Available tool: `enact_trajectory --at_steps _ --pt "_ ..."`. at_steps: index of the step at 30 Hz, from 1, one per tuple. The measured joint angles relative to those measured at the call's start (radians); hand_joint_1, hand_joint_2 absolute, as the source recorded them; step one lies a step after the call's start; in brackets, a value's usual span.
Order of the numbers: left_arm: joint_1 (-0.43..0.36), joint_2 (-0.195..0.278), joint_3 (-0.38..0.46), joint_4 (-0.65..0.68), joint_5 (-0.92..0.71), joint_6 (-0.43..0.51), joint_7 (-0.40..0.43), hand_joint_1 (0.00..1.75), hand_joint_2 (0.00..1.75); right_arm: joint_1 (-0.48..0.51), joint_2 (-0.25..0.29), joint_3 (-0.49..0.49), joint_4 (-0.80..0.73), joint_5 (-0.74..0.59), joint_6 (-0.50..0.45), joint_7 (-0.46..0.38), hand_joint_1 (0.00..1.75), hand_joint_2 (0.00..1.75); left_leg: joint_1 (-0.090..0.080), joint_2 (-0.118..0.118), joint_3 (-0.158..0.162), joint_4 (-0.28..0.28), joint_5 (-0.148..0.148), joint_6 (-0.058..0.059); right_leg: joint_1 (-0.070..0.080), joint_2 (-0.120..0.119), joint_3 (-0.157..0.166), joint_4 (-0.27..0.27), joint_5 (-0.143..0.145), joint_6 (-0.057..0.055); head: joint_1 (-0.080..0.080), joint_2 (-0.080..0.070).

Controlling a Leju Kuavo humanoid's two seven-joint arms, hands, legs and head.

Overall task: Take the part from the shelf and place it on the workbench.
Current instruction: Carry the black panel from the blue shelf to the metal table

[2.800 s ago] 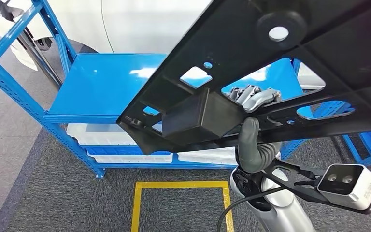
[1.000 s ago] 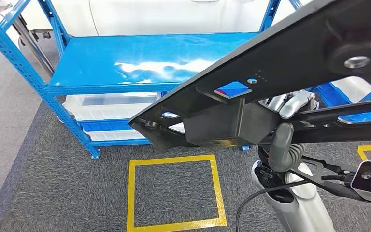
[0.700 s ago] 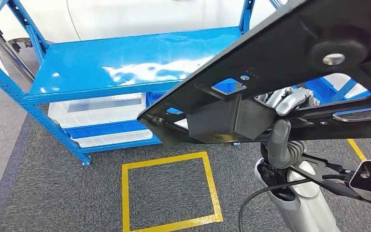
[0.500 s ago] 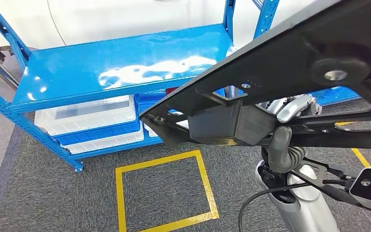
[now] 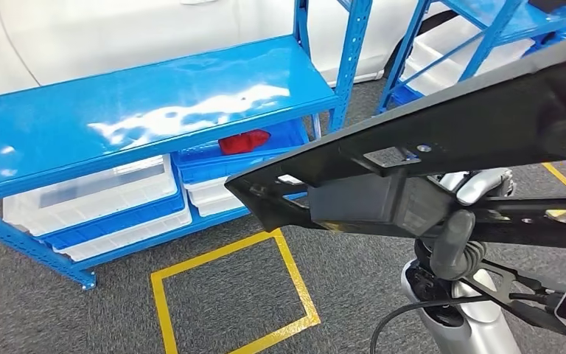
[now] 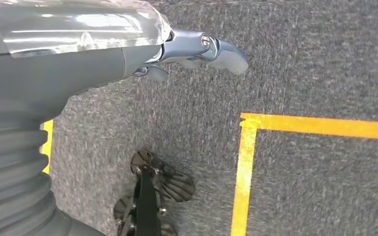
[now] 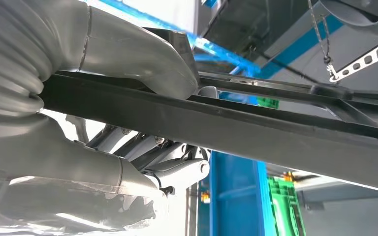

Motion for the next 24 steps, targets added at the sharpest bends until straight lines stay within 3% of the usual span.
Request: enact_trajectory --at_steps 1,2,4,6,8,10,12,14,16,17,18,19,21,23,24 --pt "0.001 0.001 0.002 0.0 0.002 -0.007 0.005 0.0 1.75 0.0 0.0 -0.004 0.0 0.001 0.005 0.0 1.75 1.75 -0.001 0.014 -0.001 0.001 -0.001 0.0 -0.003 -0.004 -0.018 0.041 -0.01 0.003 0.0 0.0" --pt "0.001 0.003 0.005 0.0 0.005 -0.012 0.01 0.0 1.75 0.001 0.0 -0.008 0.0 0.004 0.008 0.0 1.75 1.75 -0.001 0.027 -0.001 0.003 -0.003 0.0 -0.005 -0.007 -0.017 0.043 -0.001 0.005 0.0 0.0" --pt "-0.001 0.005 0.009 0.0 0.006 -0.018 0.016 0.0 1.75 0.0 0.001 -0.015 -0.001 0.014 0.009 0.0 1.75 1.75 -0.002 0.05 0.001 0.008 -0.008 -0.004 -0.007 -0.025 0.044 -0.063 0.056 0.005 0.001 0.0" --pt "-0.002 0.009 0.011 0.0 0.007 -0.021 0.019 0.0 1.75 0.0 0.004 -0.017 -0.004 0.025 0.005 0.0 1.75 1.75 -0.006 0.066 0.003 0.014 -0.015 -0.013 -0.002 -0.067 0.113 -0.19 0.095 -0.005 0.0 0.0" --pt "-0.003 0.016 0.015 0.0 0.007 -0.022 0.019 0.0 1.75 -0.001 0.012 -0.017 -0.007 0.029 0.002 0.0 1.75 1.75 -0.011 0.083 0.005 0.017 -0.019 -0.024 0.005 -0.083 0.13 -0.23 0.099 -0.017 -0.001 0.0" --pt "-0.007 0.021 0.017 0.0 0.007 -0.023 0.02 0.0 1.75 -0.002 0.022 -0.017 -0.011 0.028 0.0 0.001 1.75 1.75 -0.01 0.096 0.009 0.016 -0.023 -0.036 0.004 -0.06 0.127 -0.234 0.104 -0.028 -0.001 0.0" --pt "-0.01 0.025 0.018 0.0 0.006 -0.023 0.021 0.0 1.75 -0.006 0.036 -0.016 -0.015 0.028 -0.002 0.003 1.75 1.75 -0.005 0.064 -0.002 0.05 -0.053 -0.046 -0.001 -0.04 0.128 -0.241 0.111 -0.041 -0.002 0.0" --pt "-0.01 0.028 0.018 0.0 0.004 -0.024 0.024 0.0 1.75 -0.013 0.053 -0.015 -0.019 0.031 -0.005 0.007 1.75 1.75 -0.002 0.013 -0.05 0.163 -0.119 -0.052 -0.002 -0.018 0.127 -0.244 0.115 -0.05 -0.003 0.0" --pt "-0.008 0.032 0.018 0.0 -0.002 -0.027 0.028 0.0 1.75 -0.015 0.064 -0.014 -0.02 0.039 -0.006 0.016 1.75 1.75 -0.001 -0.004 -0.109 0.29 -0.166 -0.054 0.0 0.008 0.126 -0.243 0.116 -0.053 -0.004 0.0" --pt "-0.007 0.033 0.018 0.0 -0.006 -0.03 0.029 0.0 1.75 -0.015 0.066 -0.014 -0.021 0.044 -0.007 0.02 1.75 1.75 -0.001 -0.006 -0.121 0.311 -0.162 -0.053 0.0 0.021 0.126 -0.242 0.116 -0.053 -0.004 0.0" --pt "-0.006 0.033 0.018 0.0 -0.01 -0.033 0.031 0.0 1.75 -0.015 0.067 -0.014 -0.022 0.047 -0.006 0.023 1.75 1.75 -0.001 -0.007 -0.113 0.288 -0.137 -0.052 0.0 0.036 0.126 -0.241 0.116 -0.053 -0.004 0.0" --pt "-0.007 0.034 0.018 0.0 -0.012 -0.034 0.032 0.0 1.75 -0.015 0.068 -0.014 -0.024 0.049 -0.006 0.024 1.75 1.75 0.0 -0.016 -0.087 0.227 -0.097 -0.05 0.0 0.049 0.127 -0.239 0.116 -0.051 -0.004 0.0" --pt "-0.007 0.036 0.018 0.0 -0.017 -0.037 0.035 0.0 1.75 -0.017 0.068 -0.014 -0.028 0.05 -0.006 0.024 1.75 1.75 0.006 -0.062 -0.026 0.089 -0.034 -0.045 0.0 0.075 0.126 -0.233 0.115 -0.045 -0.003 0.0" --pt "-0.006 0.038 0.017 0.0 -0.021 -0.041 0.038 0.0 1.75 -0.019 0.068 -0.015 -0.031 0.05 -0.005 0.026 1.75 1.75 0.007 -0.092 -0.002 0.032 -0.023 -0.04 -0.001 0.098 0.118 -0.23 0.118 -0.031 -0.003 0.0" --pt "-0.007 0.038 0.017 0.0 -0.024 -0.043 0.04 0.0 1.75 -0.02 0.068 -0.016 -0.031 0.051 -0.004 0.028 1.75 1.75 0.006 -0.087 -0.001 0.029 -0.023 -0.037 -0.001 0.11 0.113 -0.231 0.122 -0.023 -0.003 0.0"
